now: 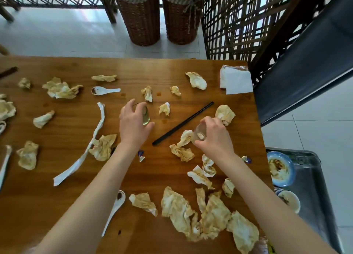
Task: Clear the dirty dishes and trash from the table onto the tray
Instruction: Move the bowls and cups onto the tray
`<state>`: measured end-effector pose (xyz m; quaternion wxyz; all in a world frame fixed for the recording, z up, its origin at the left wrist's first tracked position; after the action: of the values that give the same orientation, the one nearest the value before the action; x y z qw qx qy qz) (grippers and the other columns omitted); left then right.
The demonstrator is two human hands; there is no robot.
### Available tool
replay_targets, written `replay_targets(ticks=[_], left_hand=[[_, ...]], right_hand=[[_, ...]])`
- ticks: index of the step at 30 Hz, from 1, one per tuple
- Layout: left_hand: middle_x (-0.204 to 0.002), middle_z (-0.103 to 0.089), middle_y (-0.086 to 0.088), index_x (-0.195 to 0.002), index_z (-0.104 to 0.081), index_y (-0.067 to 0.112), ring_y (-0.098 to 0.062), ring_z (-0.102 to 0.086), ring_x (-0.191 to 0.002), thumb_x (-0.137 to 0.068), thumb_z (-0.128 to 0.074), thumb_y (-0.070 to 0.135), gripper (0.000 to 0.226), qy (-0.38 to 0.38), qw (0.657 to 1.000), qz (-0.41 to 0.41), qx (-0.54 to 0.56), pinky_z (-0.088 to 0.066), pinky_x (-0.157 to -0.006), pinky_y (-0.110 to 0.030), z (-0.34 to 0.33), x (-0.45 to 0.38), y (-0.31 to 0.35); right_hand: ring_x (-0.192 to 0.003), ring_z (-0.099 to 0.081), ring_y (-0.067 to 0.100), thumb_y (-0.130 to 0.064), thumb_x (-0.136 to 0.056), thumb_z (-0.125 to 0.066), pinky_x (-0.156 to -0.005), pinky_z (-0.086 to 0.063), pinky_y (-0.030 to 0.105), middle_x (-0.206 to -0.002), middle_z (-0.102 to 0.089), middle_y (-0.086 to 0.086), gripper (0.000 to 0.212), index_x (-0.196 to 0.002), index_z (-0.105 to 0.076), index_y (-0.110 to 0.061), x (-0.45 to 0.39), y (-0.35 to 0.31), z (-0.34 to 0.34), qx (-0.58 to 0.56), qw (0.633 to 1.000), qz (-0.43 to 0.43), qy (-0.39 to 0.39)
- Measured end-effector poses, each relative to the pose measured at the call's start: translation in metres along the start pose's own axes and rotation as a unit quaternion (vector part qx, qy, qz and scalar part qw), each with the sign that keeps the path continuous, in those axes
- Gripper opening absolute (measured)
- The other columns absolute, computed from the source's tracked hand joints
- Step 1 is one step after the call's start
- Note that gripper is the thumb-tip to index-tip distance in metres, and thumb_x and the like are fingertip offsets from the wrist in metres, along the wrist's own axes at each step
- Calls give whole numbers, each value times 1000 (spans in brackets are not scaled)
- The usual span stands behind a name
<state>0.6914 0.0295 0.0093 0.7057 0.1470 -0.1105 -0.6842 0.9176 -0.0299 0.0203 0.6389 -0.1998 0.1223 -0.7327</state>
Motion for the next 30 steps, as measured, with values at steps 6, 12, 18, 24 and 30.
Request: replay_targets(ticks=[6, 12, 18, 24, 30], left_hand=[[-145, -34, -19, -140, -34, 22, -35, -34, -132, -84, -68, 26, 66, -77, 995, 52, -45, -32, -107, -44, -23, -27, -14], [-130, -45, -16, -135, -38, 20, -33, -48, -117, -81, -71, 16, 63, -74, 996, 46, 12, -45, -97, -43, -27, -29, -18], [-127, -46, -14, -134, -40, 18, -31, -50, -114, -79, -73, 16, 64, -66, 996, 31, 45, -46, -94, -40, -22, -11, -17], [-127, -49, -9, -132, -41, 11, -25, -49, -116, -77, -74, 19, 65, -49, 994, -2, 102, -42, -96, -35, -5, 19, 11], [-125, -50, -2, -129, -43, 18, -19, -48, -114, -77, -75, 21, 62, -59, 989, -59, 125, -37, -89, -25, 4, 49, 70]], right_hand=[[-90, -54, 12, -21, -72, -77, -66, -45, 16, -109, -53, 1, 50, -115, -52, -19, 2, -18, -6, -7, 1000, 8, -8], [-93, -54, 12, -21, -73, -78, -69, -45, 15, -112, -52, 1, 52, -118, -52, -20, 5, -15, -4, -5, 1000, -12, 2], [-98, -54, 13, -20, -74, -77, -72, -45, 16, -117, -51, 2, 55, -123, -52, -22, 18, -7, 1, -21, 999, -30, 6], [-105, -55, 16, -19, -71, -80, -75, -42, 15, -118, -55, 2, 61, -125, -50, -16, 34, 5, 14, -45, 997, -40, 37], [-106, -56, 16, -20, -70, -80, -78, -42, 15, -120, -55, 3, 62, -125, -51, -16, 61, 37, 40, -59, 993, -63, 82]])
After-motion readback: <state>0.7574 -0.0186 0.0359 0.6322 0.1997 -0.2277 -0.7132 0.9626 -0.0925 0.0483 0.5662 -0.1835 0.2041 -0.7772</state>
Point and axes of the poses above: each hand's wrist, its own x-axis away from the middle knuckle, its own z-axis out of the back of the hand, y = z × x, the point moved 5 cm from there along -x, towards the middle knuckle
